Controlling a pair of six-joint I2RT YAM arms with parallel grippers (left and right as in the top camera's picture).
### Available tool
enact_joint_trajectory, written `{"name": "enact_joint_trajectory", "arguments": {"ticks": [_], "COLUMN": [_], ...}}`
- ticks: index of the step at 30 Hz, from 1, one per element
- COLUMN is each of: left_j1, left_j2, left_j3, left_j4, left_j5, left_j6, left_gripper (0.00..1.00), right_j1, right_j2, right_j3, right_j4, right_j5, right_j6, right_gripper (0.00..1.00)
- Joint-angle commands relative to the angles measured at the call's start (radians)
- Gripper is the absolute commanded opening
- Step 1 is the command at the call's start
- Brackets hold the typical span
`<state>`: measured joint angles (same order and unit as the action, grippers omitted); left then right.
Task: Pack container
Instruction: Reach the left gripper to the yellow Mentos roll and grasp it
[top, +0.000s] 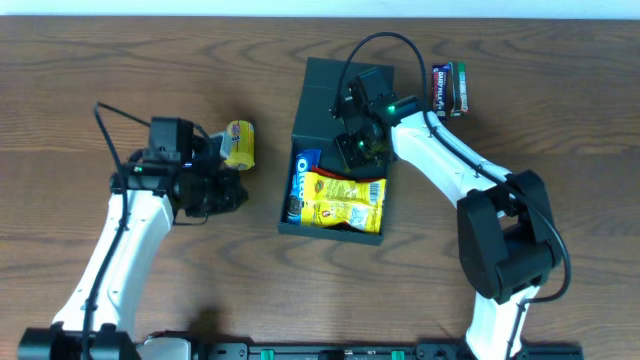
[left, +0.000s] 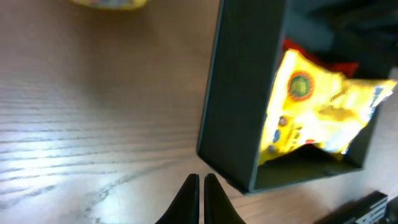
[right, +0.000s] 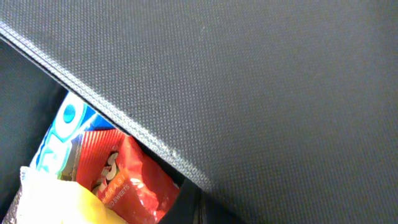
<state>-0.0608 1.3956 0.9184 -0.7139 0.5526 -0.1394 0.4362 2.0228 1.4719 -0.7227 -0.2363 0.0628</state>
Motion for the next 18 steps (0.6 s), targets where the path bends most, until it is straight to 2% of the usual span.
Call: {"name": "enact_joint_trajectory", "arguments": {"ticks": [1,7,18], "left_j1": [-0.024,-0.109,-0.203], "left_j2": [0.008,0.033,0.136], "left_j3": [-0.068,-0.153,-0.153], "left_j4": [0.061,0.237,0.287], "left_j5": [0.040,0.042,0.054], "left_j6": [-0.058,-0.158,-0.209], "left_gripper": [0.06,0.06,0.06], "right_j1": [0.003,0.003,0.004], "right_j2": [0.018,0.018,0.018], "right_j3": [0.018,0.018,0.018], "right_j4": [0.011,0.012,-0.012], "right_j5": [0.001,0.001,0.000], "right_j6": [-0.016,-0.016,-0.012], "right_gripper": [0.01,0.01,0.01]}}
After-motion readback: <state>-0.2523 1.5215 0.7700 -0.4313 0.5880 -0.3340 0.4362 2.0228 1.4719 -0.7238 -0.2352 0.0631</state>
